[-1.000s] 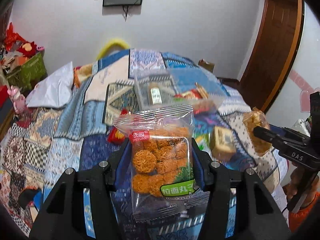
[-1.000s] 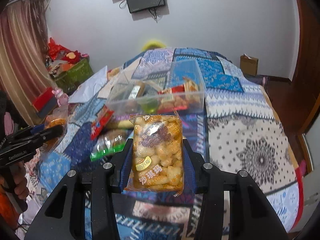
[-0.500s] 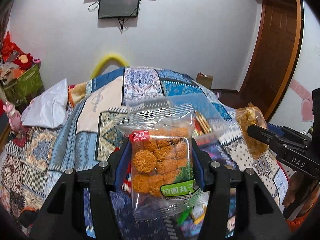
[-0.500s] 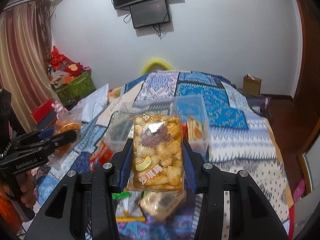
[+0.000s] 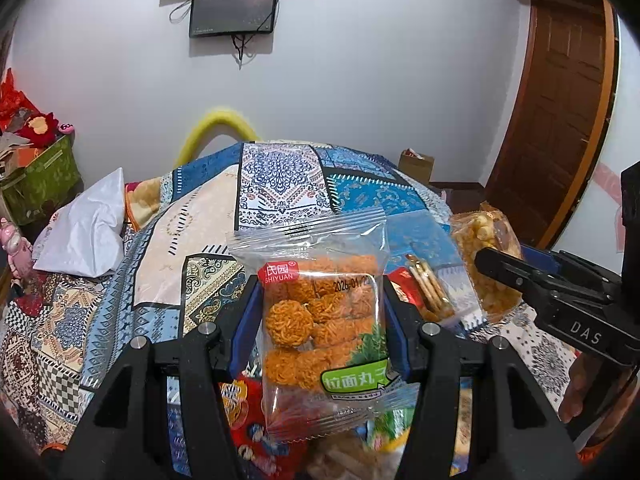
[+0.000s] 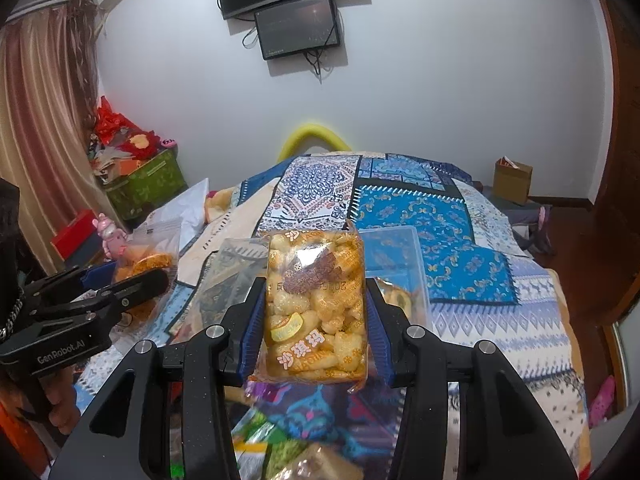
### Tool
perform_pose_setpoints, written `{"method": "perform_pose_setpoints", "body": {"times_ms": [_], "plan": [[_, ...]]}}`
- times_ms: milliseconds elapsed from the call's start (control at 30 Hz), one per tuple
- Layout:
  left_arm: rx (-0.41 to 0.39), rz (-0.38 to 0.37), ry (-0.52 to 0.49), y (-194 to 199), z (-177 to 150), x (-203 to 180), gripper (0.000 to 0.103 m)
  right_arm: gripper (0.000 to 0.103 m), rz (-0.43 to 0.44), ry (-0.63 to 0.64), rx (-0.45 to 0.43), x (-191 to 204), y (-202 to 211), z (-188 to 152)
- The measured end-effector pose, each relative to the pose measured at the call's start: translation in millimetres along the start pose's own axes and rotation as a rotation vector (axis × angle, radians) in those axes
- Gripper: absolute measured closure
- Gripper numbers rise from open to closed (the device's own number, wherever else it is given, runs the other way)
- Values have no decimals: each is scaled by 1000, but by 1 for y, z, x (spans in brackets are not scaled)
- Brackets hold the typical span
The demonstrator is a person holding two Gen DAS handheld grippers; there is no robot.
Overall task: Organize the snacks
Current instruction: 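Carry the orange puff bag and snack bag over the clear box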
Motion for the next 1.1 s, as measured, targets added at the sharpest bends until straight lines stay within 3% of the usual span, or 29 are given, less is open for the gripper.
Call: {"method": "perform_pose_setpoints", "body": {"times_ms": [333, 633, 900, 1100], "plan": [[99, 21, -9, -62, -17, 8, 48, 61, 41, -14, 89, -9, -52, -11], [158, 50, -38, -95, -30, 9, 48, 61, 74, 2, 164, -1, -81, -23], [193, 63, -48, -106, -35, 10, 48, 61, 67, 26, 212, 3, -91, -36], [273, 32, 20, -111, -44, 15, 44, 60, 80, 19, 254, 2, -92, -45]]}}
Point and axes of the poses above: each gripper's, at about its wrist camera, not at the fingertips, and y roughly against the way its jaws point, x to its left, z to its top, the point moved 8 cm from there along -y, roughly the way its jaws point, and after that the axes turned 14 degrees about y, right-handed, at the moved point
